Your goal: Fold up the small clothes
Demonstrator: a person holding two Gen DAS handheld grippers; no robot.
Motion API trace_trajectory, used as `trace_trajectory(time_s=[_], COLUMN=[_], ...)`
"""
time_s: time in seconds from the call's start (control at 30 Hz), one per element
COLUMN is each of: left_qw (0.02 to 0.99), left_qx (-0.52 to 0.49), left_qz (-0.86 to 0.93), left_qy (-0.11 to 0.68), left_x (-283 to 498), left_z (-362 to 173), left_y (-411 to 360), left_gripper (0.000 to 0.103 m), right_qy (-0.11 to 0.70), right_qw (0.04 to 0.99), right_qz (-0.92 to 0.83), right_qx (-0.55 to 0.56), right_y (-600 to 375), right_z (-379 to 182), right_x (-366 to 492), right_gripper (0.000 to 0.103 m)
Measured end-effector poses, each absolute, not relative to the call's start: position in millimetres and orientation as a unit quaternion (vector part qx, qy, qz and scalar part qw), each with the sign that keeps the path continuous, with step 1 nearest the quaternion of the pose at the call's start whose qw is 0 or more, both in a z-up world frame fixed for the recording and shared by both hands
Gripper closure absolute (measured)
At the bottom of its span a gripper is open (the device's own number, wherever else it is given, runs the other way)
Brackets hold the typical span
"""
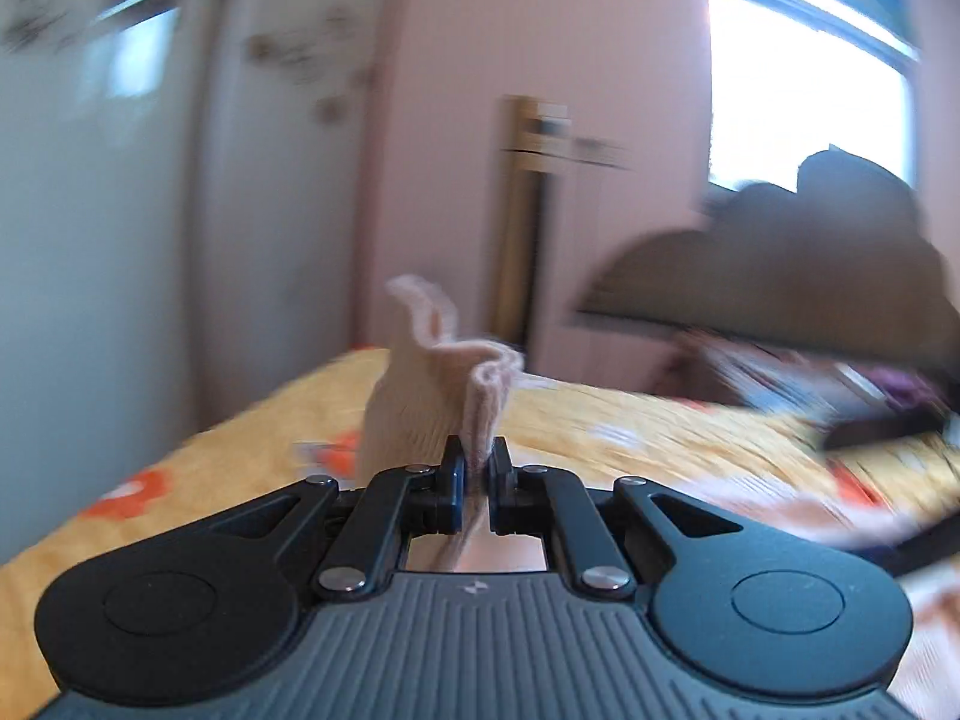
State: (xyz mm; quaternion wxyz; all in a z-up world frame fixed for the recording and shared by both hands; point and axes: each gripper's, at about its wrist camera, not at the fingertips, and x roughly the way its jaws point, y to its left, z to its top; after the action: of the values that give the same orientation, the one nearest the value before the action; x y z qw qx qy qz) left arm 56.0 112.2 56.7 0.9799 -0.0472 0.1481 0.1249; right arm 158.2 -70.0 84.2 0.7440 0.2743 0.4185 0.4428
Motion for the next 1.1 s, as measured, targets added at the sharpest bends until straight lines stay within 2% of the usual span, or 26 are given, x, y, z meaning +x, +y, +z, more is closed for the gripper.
trace_trajectory(time_s=[0.07,0.17,0.4,0.53,0.6,0.67,0.7,0.73,0.8,0.83,0.87,0.9,0.97,1.0,1.03,1.1], left_qw=[0.982,0.976,0.969,0.966,0.965,0.964,0.963,0.962,0.960,0.960,0.960,0.961,0.963,0.963,0.961,0.947], left_qx=[-0.005,0.020,0.027,0.055,0.060,0.056,0.054,0.052,0.050,0.045,0.038,0.028,-0.022,-0.060,-0.106,-0.226], left_qz=[0.082,0.050,0.045,0.042,0.044,0.044,0.044,0.044,0.040,0.040,0.038,0.031,0.013,0.007,0.002,0.014], left_qy=[0.170,0.210,0.241,0.247,0.252,0.257,0.261,0.265,0.274,0.274,0.274,0.273,0.268,0.263,0.254,0.227], left_x=[64,73,76,73,72,72,72,72,69,66,63,59,51,48,46,44], left_z=[36,7,-12,-16,-17,-18,-19,-20,-20,-19,-17,-15,-10,-6,-4,-2], left_y=[70,39,32,22,18,20,21,22,24,26,29,32,44,52,62,90], left_gripper=[0.096,0.096,0.096,0.096,0.096,0.096,0.096,0.095,0.094,0.092,0.091,0.089,0.081,0.068,0.048,0.024], right_qy=[0.423,0.448,0.511,0.509,0.507,0.515,0.524,0.538,0.557,0.555,0.551,0.547,0.513,0.498,0.486,0.471], right_qw=[0.733,0.713,0.692,0.667,0.661,0.671,0.674,0.675,0.674,0.674,0.676,0.681,0.707,0.717,0.723,0.724], right_qz=[0.434,0.404,0.356,0.370,0.373,0.362,0.359,0.355,0.346,0.346,0.347,0.345,0.354,0.362,0.372,0.387], right_qx=[0.310,0.358,0.365,0.399,0.408,0.392,0.377,0.360,0.341,0.343,0.346,0.344,0.334,0.325,0.321,0.323], right_y=[-83,-101,-109,-100,-91,-81,-75,-68,-61,-59,-59,-59,-59,-58,-55,-49], right_z=[73,43,-15,-25,-26,-27,-28,-31,-38,-42,-44,-44,-37,-30,-23,-6], right_x=[177,199,204,206,211,216,218,219,218,215,213,211,202,199,196,198], right_gripper=[0.014,0.014,0.015,0.016,0.021,0.041,0.045,0.049,0.050,0.058,0.079,0.087,0.091,0.091,0.091,0.091])
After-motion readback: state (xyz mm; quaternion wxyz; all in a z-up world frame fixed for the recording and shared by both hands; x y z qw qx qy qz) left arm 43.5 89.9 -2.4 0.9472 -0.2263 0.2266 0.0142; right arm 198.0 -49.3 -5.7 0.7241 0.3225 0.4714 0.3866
